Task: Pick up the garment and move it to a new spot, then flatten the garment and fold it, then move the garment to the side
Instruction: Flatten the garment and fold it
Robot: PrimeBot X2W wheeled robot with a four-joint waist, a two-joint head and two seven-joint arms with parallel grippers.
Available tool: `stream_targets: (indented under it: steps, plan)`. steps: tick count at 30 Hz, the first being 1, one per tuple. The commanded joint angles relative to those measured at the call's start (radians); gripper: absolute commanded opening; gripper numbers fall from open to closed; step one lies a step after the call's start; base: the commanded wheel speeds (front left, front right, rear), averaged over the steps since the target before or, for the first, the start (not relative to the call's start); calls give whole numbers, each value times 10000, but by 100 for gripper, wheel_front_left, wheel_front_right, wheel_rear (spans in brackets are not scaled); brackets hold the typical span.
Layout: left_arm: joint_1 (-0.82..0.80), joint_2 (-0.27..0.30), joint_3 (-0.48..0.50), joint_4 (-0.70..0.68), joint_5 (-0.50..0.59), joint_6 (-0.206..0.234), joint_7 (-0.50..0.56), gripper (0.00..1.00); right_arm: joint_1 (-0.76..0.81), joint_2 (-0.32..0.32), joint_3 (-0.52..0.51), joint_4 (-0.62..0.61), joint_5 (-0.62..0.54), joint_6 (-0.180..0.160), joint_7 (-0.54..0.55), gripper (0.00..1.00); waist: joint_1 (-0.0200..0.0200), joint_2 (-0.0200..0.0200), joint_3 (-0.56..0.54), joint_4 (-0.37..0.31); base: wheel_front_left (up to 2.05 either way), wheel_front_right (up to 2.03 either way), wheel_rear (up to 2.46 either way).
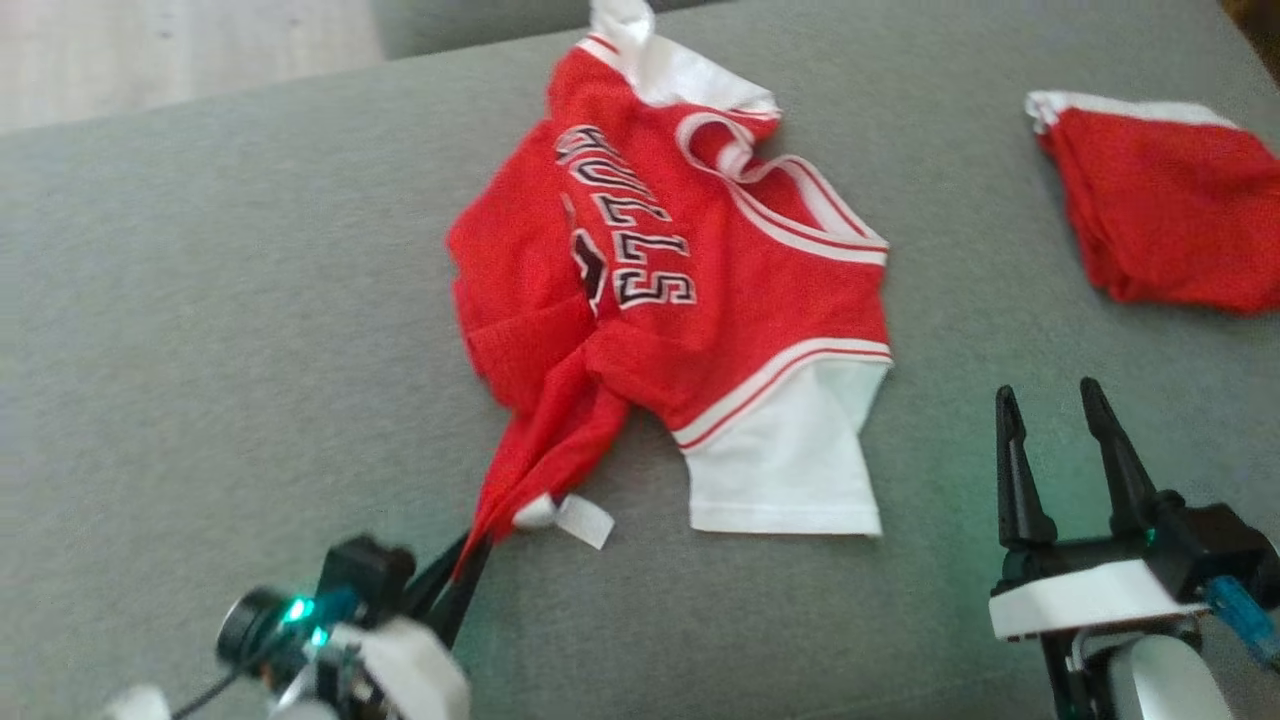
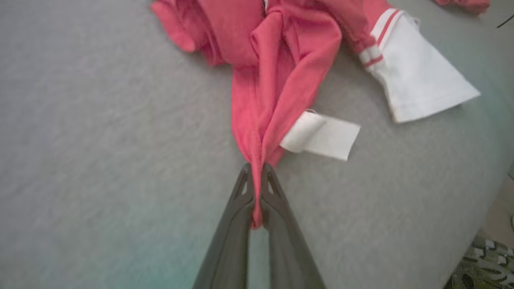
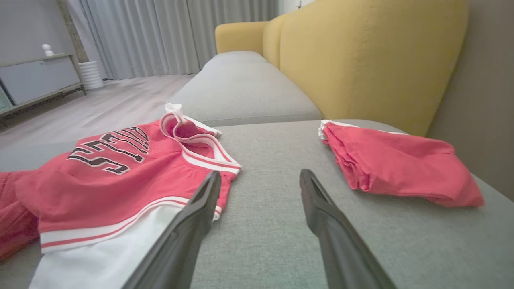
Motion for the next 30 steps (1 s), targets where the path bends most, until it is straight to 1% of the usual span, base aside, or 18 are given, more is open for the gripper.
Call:
stream_targets:
  steps: [1,6,9,10,11,12,13,14,17,19,22,23,25,27,30]
  plan:
    - [1,588,365,-719,-34,164,166,0,-90,-68,197,-264,-92,67,-111,100,0,0,-331,531,0,0,0]
    - [678,1525,258,-1844,-41,643,762,0,-122,-68,283,-202,-209,67,-111,100,0,0,-489,1029,0,0,0]
    - [914,1792,312,-2134,36,1012,809,0,-94,-68,287,-131,-293,67,-111,100,0,0,-565,1181,0,0,0]
    - [989,1797,402,-2197,10,1183,739,0,-82,-68,280,-111,-308,67,-111,100,0,0,-591,1212,0,0,0]
    - [1074,1788,506,-2227,-41,1342,644,7,-68,-68,284,-91,-320,67,-111,100,0,0,-620,1226,0,0,0]
    - [1165,1802,608,-2201,-55,1512,524,33,-57,-68,300,-67,-334,67,-111,100,0,0,-652,1219,0,0,0]
    - [1253,1866,648,-2132,6,1663,444,88,-49,-68,328,-40,-346,67,-111,100,0,0,-684,1194,0,0,0]
    - [1407,1868,731,-2064,-92,1819,385,100,-44,-68,356,-14,-357,67,-111,100,0,0,-714,1160,0,0,0]
    - [1890,2074,967,-1840,-280,2293,237,100,-10,-68,350,27,-389,67,-111,100,0,0,-822,1032,0,0,0]
    - [2241,2176,1190,-1787,-551,2501,80,100,52,-68,310,30,-410,67,-111,100,0,0,-883,969,0,0,0]
    - [2648,2028,1812,-2068,-1061,2798,-579,100,176,-68,253,34,-444,67,-111,100,0,0,-988,929,0,0,0]
    - [2648,2028,1812,-2068,-1061,2798,-579,100,176,-68,253,34,-444,67,-111,100,0,0,-988,929,0,0,0]
    - [2814,1783,2295,-2331,-1385,2919,-1159,100,243,-68,221,26,-460,67,-111,100,0,0,-1044,932,0,0,0]
    - [2868,1546,2624,-2507,-1515,2945,-1696,100,284,-68,212,22,-475,67,-111,100,0,0,-1088,926,0,0,0]
    - [2794,1076,2879,-2583,-1544,2739,-2512,100,287,-68,247,11,-485,67,-111,100,0,0,-1197,925,0,0,0]
